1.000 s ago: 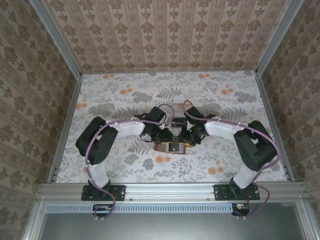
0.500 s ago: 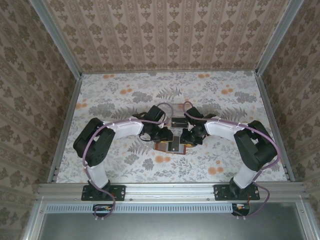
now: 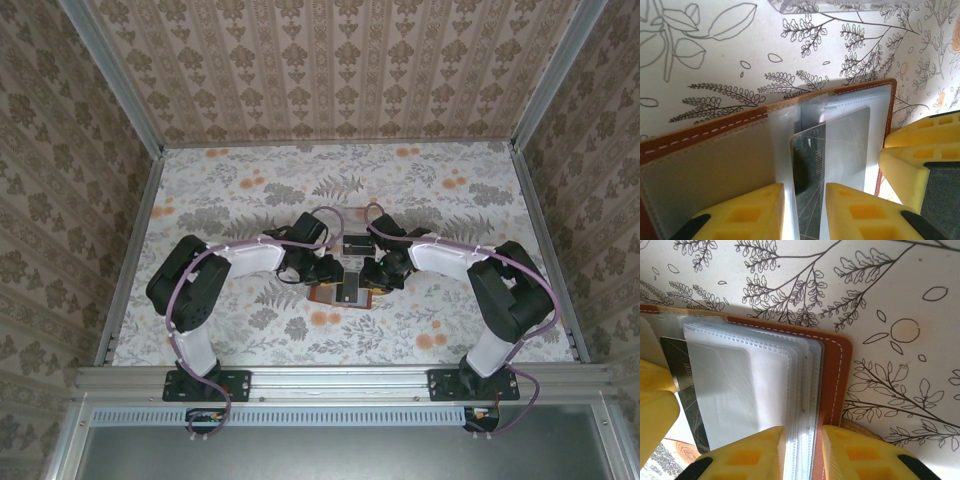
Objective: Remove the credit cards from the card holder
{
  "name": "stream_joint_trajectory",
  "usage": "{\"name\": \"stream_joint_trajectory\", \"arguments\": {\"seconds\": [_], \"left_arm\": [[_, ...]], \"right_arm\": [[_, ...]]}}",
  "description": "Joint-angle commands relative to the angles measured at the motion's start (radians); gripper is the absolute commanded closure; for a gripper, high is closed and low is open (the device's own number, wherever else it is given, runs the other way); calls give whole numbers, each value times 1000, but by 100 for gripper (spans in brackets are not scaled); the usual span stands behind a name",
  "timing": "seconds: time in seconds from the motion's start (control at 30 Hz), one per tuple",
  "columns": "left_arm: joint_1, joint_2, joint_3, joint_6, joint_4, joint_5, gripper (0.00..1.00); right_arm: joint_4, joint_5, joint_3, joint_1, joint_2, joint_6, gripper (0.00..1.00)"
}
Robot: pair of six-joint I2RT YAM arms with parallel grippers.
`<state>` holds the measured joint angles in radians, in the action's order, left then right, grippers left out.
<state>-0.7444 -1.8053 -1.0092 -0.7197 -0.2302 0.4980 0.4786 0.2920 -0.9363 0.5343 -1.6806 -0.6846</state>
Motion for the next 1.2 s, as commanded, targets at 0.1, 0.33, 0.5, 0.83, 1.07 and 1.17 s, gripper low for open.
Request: {"name": "stream_joint_trajectory", "arguments": {"seconds": [0.1,0.33,0.5,0.83,1.07,1.17], "left_arm": [[10,-17,28,-27,52,31,78],[14,5,32,-18,25,10,89],[15,18,35,-9,-4,-10,93],[21,69,68,6,-43,-41,96],[22,114,65,26,-110,-89,96],[23,118,51,36,-135,-110,96]], "right_arm": [[14,5,-21,6,-14,5,74],[10,-1,-15,6,-27,7,74],[21,-23,-17,5,-35,13,74],[115,-143,-47,7,-41,52,74],[119,-137,-56,7,-41,55,74],[119,-135,-56,7,-39,56,74]]}}
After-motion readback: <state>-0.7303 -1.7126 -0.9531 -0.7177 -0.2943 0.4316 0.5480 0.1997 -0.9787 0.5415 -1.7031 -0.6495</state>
